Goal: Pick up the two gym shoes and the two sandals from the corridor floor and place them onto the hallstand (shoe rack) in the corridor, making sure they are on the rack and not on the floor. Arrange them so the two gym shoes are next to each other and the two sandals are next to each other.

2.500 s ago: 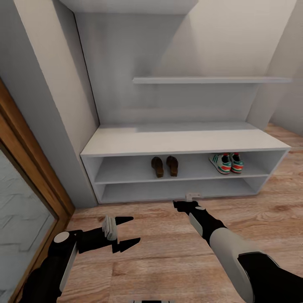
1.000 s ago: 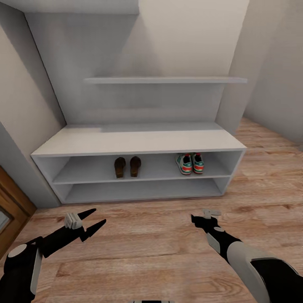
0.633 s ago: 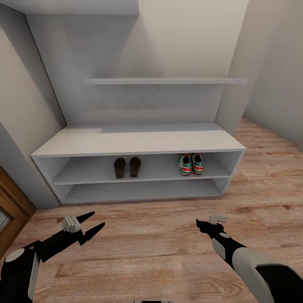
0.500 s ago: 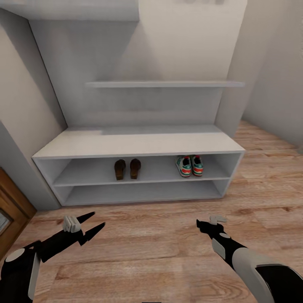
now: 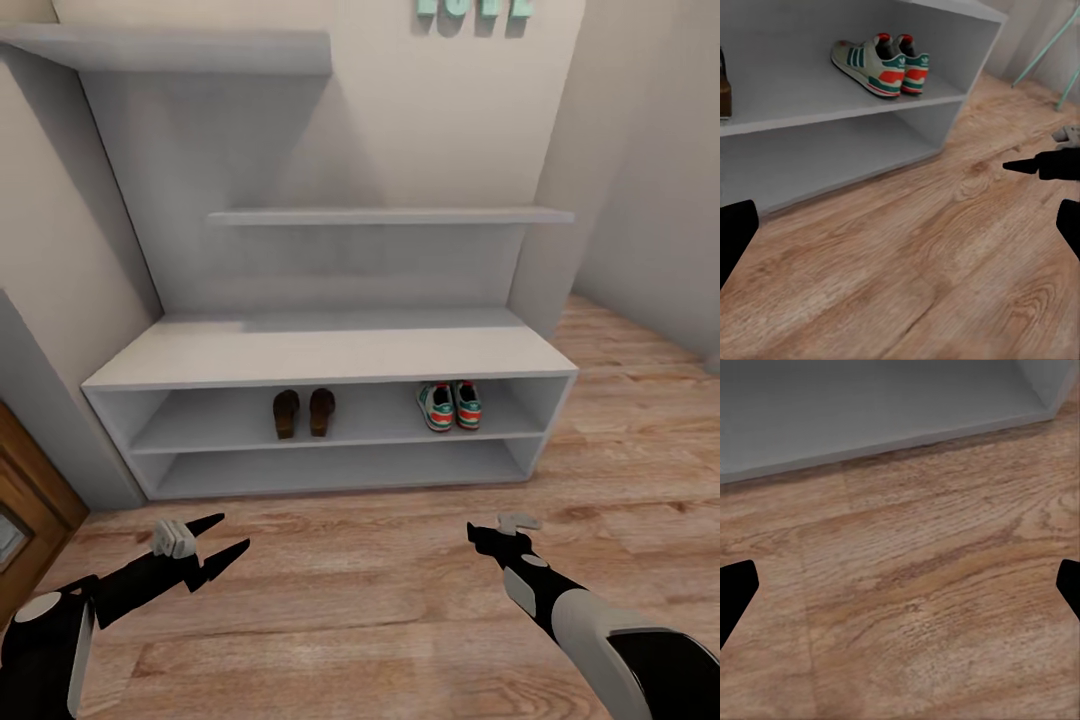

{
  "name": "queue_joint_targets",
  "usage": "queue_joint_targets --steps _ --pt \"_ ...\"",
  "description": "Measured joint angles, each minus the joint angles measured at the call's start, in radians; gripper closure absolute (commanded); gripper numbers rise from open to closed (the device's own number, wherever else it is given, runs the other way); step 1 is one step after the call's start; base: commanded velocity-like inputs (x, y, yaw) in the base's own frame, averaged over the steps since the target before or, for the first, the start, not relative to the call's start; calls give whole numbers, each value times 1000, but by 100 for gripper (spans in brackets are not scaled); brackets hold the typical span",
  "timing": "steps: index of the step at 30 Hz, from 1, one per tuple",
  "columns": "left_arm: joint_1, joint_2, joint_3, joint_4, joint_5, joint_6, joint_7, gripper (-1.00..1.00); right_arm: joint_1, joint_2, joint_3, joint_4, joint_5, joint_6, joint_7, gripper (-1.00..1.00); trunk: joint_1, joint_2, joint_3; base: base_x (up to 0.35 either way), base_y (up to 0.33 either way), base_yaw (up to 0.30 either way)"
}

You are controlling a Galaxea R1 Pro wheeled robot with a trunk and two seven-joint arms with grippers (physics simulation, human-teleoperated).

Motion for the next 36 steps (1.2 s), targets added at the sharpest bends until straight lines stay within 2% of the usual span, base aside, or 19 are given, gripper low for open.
queue_joint_targets --steps 3,7,9,18,36 --pt "0 1 31 0 -1 -1 -2 -100 0 0 0 0 0 0 0 -100 -12 21 9 0 0 0" --pt "0 1 118 0 -1 -1 -7 -100 0 0 0 2 0 0 0 -100 -27 49 22 0 0 0" --pt "0 1 129 0 -1 -1 -8 -100 0 1 0 2 0 1 0 -100 -35 63 28 0 0 0" --pt "0 0 140 0 -1 -2 -5 -100 0 1 0 3 0 1 0 -100 -69 126 56 0 0 0" --pt "0 -1 136 10 -7 -13 0 -100 0 2 0 3 2 2 1 -100 -138 252 113 0 0 0"
